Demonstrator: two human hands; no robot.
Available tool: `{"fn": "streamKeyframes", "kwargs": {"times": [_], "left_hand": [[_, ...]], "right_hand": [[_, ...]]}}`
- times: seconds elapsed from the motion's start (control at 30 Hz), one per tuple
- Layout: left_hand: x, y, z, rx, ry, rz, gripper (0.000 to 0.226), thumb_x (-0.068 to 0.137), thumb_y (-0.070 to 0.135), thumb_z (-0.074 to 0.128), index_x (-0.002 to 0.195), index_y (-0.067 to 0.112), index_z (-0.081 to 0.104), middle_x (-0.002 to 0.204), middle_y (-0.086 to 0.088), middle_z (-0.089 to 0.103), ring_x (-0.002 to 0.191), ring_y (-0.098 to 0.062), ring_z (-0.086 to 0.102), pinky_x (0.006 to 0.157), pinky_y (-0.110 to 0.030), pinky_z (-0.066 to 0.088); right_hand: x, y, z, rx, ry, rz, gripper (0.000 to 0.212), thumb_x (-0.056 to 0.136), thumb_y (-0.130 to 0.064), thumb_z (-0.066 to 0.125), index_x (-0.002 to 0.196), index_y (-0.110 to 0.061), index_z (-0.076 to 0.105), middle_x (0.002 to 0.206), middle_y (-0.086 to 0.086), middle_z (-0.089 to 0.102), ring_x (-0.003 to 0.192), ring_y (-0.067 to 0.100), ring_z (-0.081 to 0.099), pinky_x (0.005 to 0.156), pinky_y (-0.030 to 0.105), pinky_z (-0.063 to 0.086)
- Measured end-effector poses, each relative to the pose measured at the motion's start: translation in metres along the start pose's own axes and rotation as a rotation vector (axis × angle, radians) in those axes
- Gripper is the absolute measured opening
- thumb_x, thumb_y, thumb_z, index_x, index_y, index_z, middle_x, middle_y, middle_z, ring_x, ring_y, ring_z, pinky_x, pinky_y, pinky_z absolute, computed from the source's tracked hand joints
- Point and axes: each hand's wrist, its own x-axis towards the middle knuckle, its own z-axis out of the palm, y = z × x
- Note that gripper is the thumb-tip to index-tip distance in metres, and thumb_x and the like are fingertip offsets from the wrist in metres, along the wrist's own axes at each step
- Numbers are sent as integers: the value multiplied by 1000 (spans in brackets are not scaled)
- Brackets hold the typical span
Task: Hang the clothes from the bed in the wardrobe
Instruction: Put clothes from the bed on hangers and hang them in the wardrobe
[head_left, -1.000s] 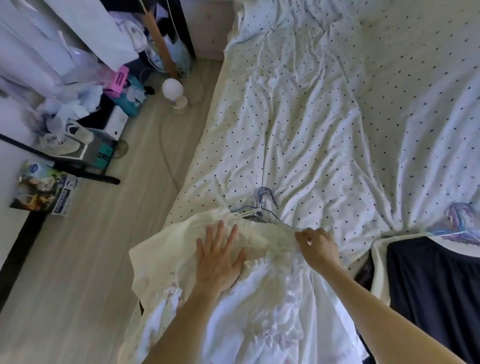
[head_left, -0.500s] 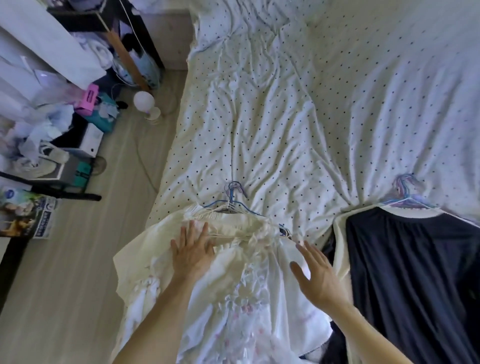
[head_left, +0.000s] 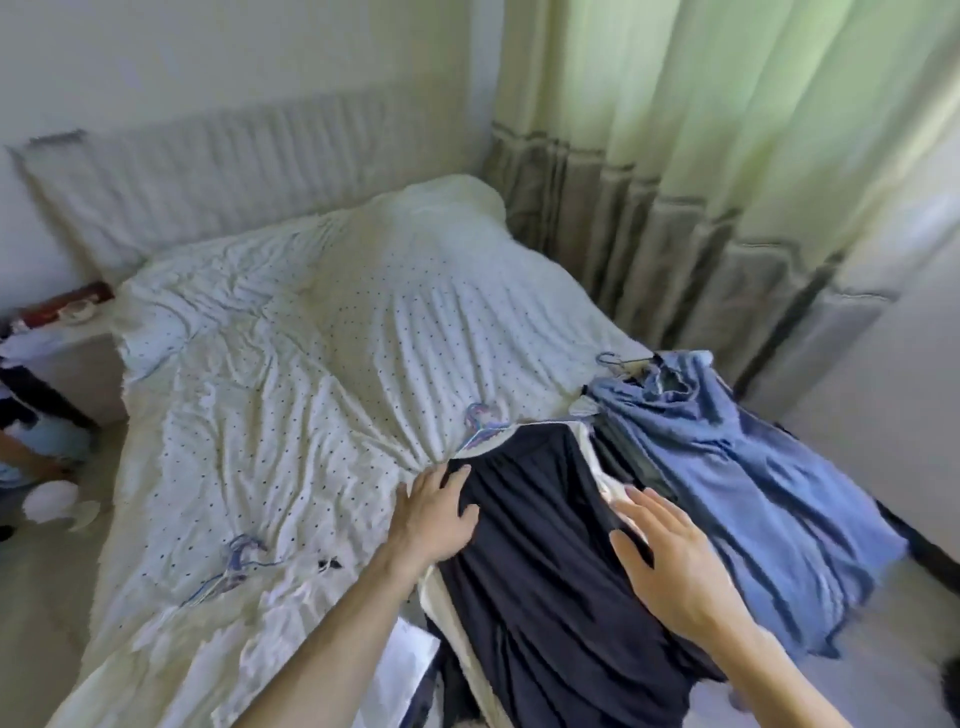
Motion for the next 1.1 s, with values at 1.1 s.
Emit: {"fn": "streamKeyframes", "kwargs": {"times": [1.1], "left_hand": [[-391,778,165,207,-366,2383,64,100,43,44,156,39,15,167,1,4,153,-19,6,122,-43,11]], "right_hand": [[-546,102,-270,-499,1106,2014,47,100,-41,51,142,-22,52,152,-5,45,146,14,31,120,29,21]]}}
